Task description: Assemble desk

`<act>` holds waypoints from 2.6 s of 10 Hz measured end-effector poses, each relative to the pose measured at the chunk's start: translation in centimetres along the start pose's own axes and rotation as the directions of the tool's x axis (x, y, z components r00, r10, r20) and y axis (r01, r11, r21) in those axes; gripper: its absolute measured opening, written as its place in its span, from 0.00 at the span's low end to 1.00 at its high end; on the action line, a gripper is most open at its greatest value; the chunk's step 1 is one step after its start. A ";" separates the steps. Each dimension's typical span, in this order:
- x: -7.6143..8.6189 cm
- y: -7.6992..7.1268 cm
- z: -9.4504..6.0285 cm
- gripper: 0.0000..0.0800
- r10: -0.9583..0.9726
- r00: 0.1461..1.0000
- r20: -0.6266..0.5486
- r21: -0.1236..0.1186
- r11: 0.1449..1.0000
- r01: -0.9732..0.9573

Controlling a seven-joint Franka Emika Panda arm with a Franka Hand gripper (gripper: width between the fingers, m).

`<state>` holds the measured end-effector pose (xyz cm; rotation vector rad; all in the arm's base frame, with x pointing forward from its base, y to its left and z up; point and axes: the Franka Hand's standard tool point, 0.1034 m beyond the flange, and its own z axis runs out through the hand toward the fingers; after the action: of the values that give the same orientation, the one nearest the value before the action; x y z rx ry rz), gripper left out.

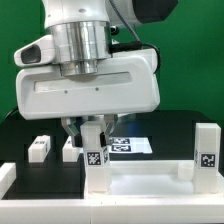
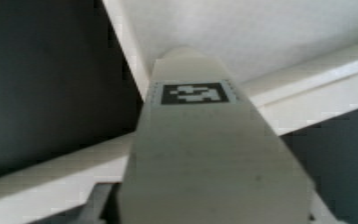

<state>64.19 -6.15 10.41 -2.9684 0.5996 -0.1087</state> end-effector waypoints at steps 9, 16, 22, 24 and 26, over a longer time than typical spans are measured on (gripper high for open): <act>-0.4 -0.1 0.2 0.37 0.910 0.407 0.081 -0.074 0.412 -0.908; -1.3 -1.0 0.4 0.81 0.237 0.966 0.107 -0.032 0.971 -0.235; -0.5 -1.2 0.8 0.61 -0.088 0.996 0.017 -0.034 0.995 0.089; -0.4 -0.8 0.8 0.37 0.075 0.997 0.009 -0.041 0.996 -0.075; -0.4 -0.5 0.8 0.37 0.244 0.970 0.006 -0.045 0.969 -0.243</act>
Offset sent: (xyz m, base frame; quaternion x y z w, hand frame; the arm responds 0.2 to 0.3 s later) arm 0.0294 0.0321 0.0116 0.0105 -0.0957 0.4153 0.9046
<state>64.13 -5.45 9.63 -2.9047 0.9701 -0.0579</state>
